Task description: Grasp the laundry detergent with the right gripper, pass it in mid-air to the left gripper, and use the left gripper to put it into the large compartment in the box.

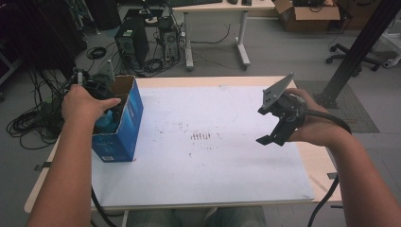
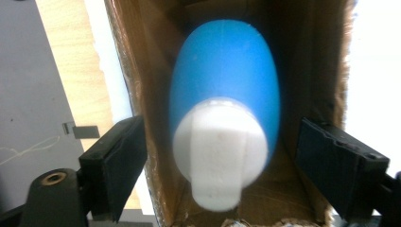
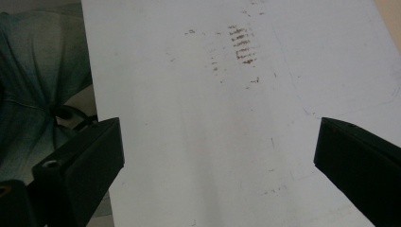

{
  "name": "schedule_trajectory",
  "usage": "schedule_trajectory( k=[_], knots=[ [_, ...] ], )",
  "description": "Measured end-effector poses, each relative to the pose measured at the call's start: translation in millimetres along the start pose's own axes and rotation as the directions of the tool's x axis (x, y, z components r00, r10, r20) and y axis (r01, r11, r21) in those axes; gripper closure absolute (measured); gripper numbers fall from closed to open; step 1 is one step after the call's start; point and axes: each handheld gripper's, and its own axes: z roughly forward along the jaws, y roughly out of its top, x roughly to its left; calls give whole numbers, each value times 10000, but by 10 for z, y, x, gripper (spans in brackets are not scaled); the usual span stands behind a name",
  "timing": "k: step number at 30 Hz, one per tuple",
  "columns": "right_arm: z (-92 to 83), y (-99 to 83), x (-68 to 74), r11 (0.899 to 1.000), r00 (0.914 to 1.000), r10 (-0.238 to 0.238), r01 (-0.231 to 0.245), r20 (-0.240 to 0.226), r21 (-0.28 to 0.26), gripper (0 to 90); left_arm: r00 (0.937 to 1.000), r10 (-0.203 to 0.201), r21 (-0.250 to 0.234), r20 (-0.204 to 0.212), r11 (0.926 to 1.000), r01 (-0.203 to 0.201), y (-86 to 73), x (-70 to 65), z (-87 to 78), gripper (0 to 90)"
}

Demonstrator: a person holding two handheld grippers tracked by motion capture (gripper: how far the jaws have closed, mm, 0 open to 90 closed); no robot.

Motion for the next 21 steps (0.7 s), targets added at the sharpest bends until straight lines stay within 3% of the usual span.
schedule_trajectory(
  k=[3, 11, 19, 21],
  knots=[
    [-2, -1, 5, 10000, 10000, 8, -8, 6, 9, 22, 9998, 100, -151, 168, 9998, -98, -15, -11, -52, 126],
    [-14, 8, 20, 10000, 10000, -27, 27, 18, -15, 22, 9988, 484, -455, 111, 9978, -478, -33, -71, -154, 48],
    [-31, 10, 27, 10000, 10000, -48, 48, 46, 37, 23, 9968, 804, -724, 12, 9942, -801, -36, -154, -290, 50],
    [-34, 9, 27, 10000, 10000, -44, 44, 59, 41, 23, 9940, 1091, -824, 78, 9907, -1081, -36, -177, -328, 47]
  ],
)
